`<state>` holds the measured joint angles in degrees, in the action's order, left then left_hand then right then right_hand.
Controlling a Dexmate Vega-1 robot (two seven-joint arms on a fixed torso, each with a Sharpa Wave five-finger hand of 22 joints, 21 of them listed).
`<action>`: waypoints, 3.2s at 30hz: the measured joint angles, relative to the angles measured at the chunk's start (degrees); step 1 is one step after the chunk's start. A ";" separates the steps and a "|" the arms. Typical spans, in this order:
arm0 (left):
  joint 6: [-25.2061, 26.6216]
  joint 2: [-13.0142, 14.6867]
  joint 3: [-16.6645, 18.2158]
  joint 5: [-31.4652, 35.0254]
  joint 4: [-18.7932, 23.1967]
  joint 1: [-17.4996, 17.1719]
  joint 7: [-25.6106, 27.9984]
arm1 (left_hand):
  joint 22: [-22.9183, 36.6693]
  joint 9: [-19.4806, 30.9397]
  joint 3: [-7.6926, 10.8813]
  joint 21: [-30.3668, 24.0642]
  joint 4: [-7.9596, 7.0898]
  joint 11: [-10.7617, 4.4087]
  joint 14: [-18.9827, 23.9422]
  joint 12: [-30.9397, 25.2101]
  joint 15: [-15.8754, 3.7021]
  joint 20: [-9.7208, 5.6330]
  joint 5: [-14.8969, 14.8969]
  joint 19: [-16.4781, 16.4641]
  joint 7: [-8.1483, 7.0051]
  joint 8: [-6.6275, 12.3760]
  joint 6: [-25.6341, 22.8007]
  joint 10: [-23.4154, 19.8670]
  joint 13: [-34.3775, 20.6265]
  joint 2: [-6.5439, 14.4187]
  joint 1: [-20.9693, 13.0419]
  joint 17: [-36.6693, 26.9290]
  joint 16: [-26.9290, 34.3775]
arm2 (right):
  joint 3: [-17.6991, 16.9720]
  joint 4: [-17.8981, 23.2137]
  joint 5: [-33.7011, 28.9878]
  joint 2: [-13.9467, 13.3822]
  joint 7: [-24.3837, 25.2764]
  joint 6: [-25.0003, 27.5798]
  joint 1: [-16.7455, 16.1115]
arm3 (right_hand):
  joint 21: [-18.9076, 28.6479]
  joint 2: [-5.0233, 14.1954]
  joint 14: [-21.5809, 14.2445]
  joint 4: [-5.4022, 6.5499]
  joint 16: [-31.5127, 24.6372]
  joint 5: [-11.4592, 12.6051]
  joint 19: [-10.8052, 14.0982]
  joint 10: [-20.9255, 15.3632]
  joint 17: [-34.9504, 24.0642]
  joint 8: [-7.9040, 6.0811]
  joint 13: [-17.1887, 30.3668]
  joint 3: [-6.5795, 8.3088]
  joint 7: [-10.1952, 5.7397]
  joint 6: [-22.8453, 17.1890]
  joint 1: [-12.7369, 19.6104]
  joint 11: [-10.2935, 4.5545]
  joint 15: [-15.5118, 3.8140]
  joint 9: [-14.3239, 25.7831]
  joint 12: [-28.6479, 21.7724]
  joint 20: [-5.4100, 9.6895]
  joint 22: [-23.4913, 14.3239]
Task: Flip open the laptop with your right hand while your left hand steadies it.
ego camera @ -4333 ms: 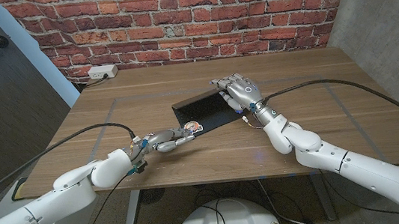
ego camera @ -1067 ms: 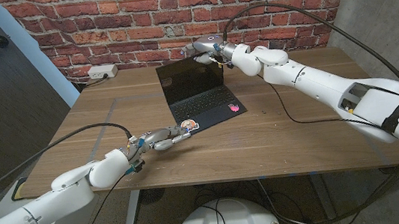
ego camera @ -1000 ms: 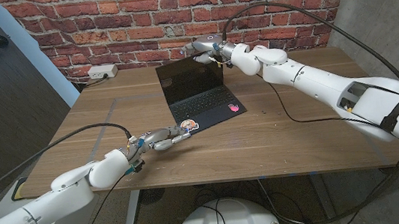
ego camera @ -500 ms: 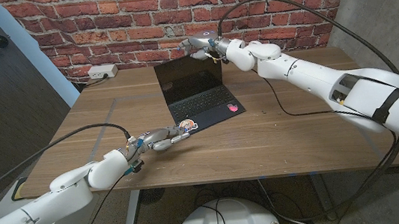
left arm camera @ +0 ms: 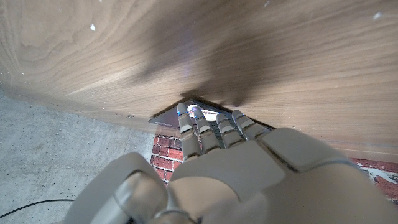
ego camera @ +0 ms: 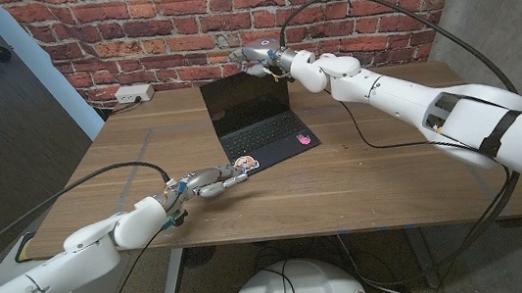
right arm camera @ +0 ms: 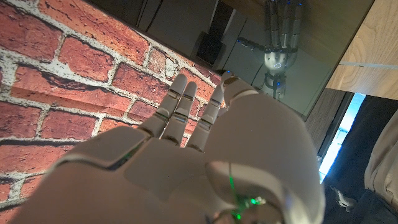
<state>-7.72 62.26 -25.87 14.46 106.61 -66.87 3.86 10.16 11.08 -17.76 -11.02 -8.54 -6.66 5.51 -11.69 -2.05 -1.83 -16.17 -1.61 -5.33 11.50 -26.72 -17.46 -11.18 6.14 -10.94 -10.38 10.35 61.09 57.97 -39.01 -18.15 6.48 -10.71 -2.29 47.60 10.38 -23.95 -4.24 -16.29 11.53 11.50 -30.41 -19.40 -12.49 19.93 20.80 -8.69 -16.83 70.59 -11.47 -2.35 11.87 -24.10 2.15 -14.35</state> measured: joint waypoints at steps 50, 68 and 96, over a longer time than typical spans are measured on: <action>-1.29 0.43 0.84 0.12 -0.07 -0.59 -0.37 | 0.00 0.00 0.00 0.00 0.00 -0.31 0.00 0.00 0.00 0.00 0.00 0.00 0.12 0.38 -0.12 -0.31 0.00 0.00 0.00 0.00 0.00 | 6.66 -14.43 -3.03 7.08 23.56 5.37 -0.44 | 0.78 -2.51 -0.32 1.09 -0.06 -1.59 0.01 1.03 -0.02 1.30 0.00 -4.31 0.90 5.60 -5.85 0.22 -0.11 -0.16 1.74 0.00 3.17; -1.26 0.33 0.59 0.22 0.23 -0.63 -0.66 | 0.00 0.00 0.00 0.00 0.00 -0.31 0.00 0.00 0.00 0.00 0.00 0.00 0.21 0.37 -0.21 -0.31 0.00 0.00 0.00 0.00 0.00 | 11.39 -25.89 -0.69 12.56 31.09 5.88 1.92 | 0.41 -4.62 3.13 1.79 2.44 -1.33 -0.50 6.28 1.59 1.30 0.43 -7.38 2.84 7.57 -10.53 2.24 -0.13 -0.15 4.25 0.10 3.97; -3.24 0.53 0.76 0.43 -0.50 -0.77 -0.40 | 0.00 0.00 0.00 0.00 0.00 -0.10 0.00 0.00 0.00 0.00 0.00 0.00 0.21 0.37 -0.21 -0.52 0.00 0.00 0.00 0.00 0.00 | 11.37 -12.35 -0.89 2.35 25.05 14.06 -0.15 | -1.13 -3.17 4.92 2.35 3.23 -1.16 -1.55 9.44 2.03 1.00 -0.61 -8.73 2.64 8.75 -14.06 3.46 0.00 -0.15 6.37 0.12 4.24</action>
<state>-10.96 62.79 -25.11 14.89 106.11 -67.64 3.46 10.16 11.08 -17.76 -11.02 -8.54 -6.76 5.51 -11.69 -2.05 -1.83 -16.17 -1.61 -5.12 11.87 -26.93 -17.98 -11.19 6.14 -10.94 -10.38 10.35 72.46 45.61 -39.90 -15.80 31.53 3.35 -2.44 46.47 7.21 -19.04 -1.89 -13.06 10.37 9.95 -20.96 -17.37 -11.49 19.31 12.08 -6.05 -8.08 56.53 -8.01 -2.35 11.73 -17.73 2.27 -10.11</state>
